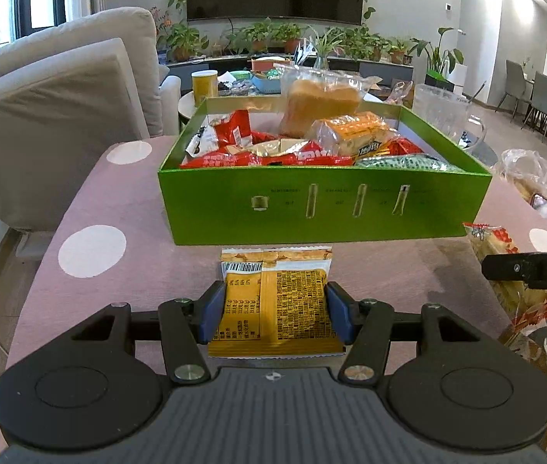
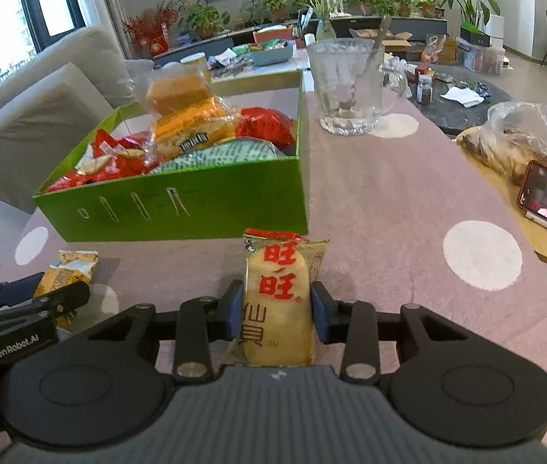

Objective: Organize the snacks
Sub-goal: 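Close the left gripper on the yellow biscuit packet while the right gripper grasps the rice cracker packet, then carry both held packets over the green box, then open both grippers to drop the packets into the box, then move the left tool to the brown nut snack bag while the right tool reaches the clear oat bar packet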

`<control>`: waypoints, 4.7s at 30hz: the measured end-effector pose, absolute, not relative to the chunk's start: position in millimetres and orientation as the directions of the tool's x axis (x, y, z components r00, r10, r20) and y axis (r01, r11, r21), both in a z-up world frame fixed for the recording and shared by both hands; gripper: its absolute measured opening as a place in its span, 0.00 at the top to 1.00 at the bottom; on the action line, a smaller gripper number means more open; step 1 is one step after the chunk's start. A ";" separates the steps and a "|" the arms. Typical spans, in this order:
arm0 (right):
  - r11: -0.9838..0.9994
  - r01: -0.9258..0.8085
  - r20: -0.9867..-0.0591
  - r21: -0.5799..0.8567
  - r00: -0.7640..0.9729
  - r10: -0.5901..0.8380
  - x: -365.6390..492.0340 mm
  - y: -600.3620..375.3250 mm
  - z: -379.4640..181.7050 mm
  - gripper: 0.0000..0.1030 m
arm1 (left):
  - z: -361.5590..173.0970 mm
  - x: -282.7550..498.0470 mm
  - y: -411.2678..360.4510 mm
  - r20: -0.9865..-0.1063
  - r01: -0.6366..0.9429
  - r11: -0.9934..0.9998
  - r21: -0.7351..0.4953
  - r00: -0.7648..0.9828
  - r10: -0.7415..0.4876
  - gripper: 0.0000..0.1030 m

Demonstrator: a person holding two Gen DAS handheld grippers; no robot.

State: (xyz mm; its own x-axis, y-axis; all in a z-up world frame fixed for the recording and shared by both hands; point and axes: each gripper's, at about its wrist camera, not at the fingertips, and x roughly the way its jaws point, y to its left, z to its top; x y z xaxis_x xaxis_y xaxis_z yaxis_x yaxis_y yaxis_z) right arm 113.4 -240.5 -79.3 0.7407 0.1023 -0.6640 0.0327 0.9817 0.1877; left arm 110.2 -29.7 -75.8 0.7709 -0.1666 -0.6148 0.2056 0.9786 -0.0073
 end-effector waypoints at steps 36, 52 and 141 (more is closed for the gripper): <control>0.964 -0.044 -0.493 0.260 0.853 0.172 112.1 -248.2 -21.7 0.42 | -16.6 91.7 -39.3 -0.485 0.245 0.969 0.014 0.850 -0.208 0.49; 0.955 -0.081 -0.472 0.286 0.855 0.214 162.5 -249.2 -12.2 0.42 | 5.2 158.1 -58.1 -0.463 0.235 0.971 0.036 0.865 -0.192 0.49; 0.944 0.129 -0.596 0.302 0.799 0.082 35.8 -327.3 -68.0 0.39 | -56.2 32.8 -125.9 -0.722 0.217 0.968 -0.126 0.649 -0.240 0.15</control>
State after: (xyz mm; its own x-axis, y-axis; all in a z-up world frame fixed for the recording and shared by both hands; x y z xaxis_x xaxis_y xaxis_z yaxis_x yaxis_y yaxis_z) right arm 35.8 -327.3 -68.0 0.7985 0.0815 -0.5964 0.1294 0.9444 0.3024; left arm 32.8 -125.9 -56.2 0.6486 -0.2395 -0.7225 0.2168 0.9680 -0.1263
